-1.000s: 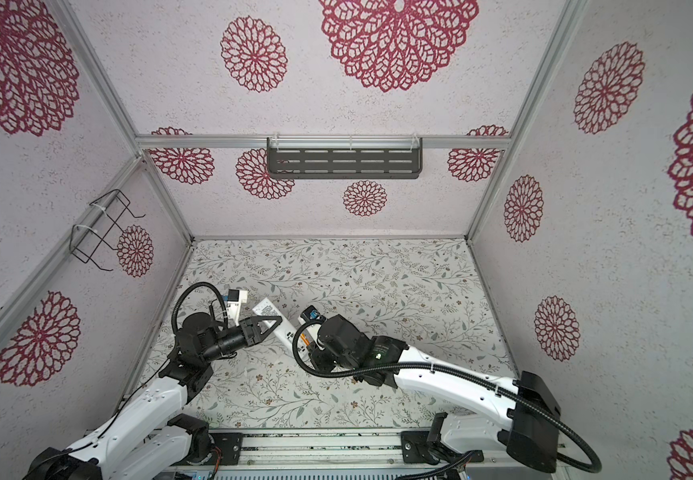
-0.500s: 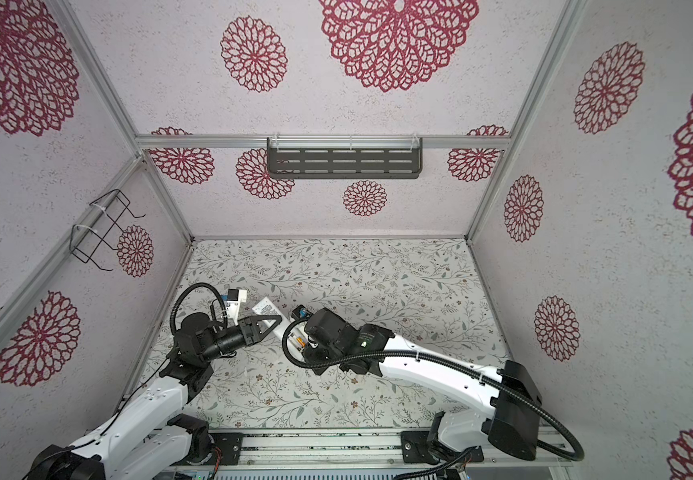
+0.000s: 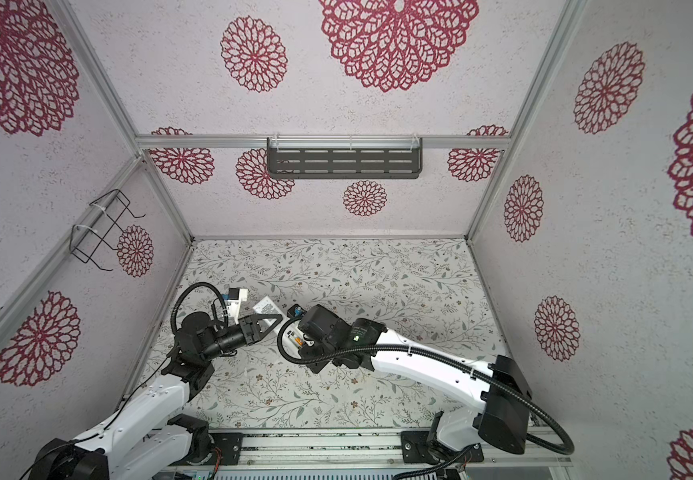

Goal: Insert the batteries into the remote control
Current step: 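Press the battery into the remote's compartment and open the right gripper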

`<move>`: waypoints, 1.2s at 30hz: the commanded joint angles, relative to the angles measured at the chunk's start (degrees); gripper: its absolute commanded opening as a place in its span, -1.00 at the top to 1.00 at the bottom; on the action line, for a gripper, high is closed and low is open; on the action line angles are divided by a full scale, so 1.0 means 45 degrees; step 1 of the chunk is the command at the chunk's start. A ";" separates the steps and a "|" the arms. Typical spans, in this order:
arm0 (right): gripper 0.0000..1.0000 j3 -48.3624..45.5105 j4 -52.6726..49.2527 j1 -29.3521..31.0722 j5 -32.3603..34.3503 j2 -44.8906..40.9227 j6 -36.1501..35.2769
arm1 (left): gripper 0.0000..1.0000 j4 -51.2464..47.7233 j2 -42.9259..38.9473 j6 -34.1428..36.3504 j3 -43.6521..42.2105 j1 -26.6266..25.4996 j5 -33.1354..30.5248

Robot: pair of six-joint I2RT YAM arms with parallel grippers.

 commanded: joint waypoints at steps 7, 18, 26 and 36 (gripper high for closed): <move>0.72 0.1308 -0.1674 -0.0176 0.0639 0.0632 0.0366 | 1.00 0.0287 -0.0208 0.0064 -0.0134 0.0136 0.0009; 0.72 0.1790 -0.1461 -0.0370 0.0685 0.1216 0.0286 | 1.00 0.0107 -0.0464 0.0093 -0.0144 0.0138 -0.0049; 0.71 0.2092 -0.1325 -0.0488 0.0705 0.1613 0.0326 | 1.00 0.0069 -0.0525 0.0114 -0.0153 0.0145 -0.0089; 0.55 0.2130 -0.0925 -0.0525 0.0351 0.1548 0.0155 | 1.00 -0.0018 -0.0522 0.0113 -0.0169 0.0418 -0.0186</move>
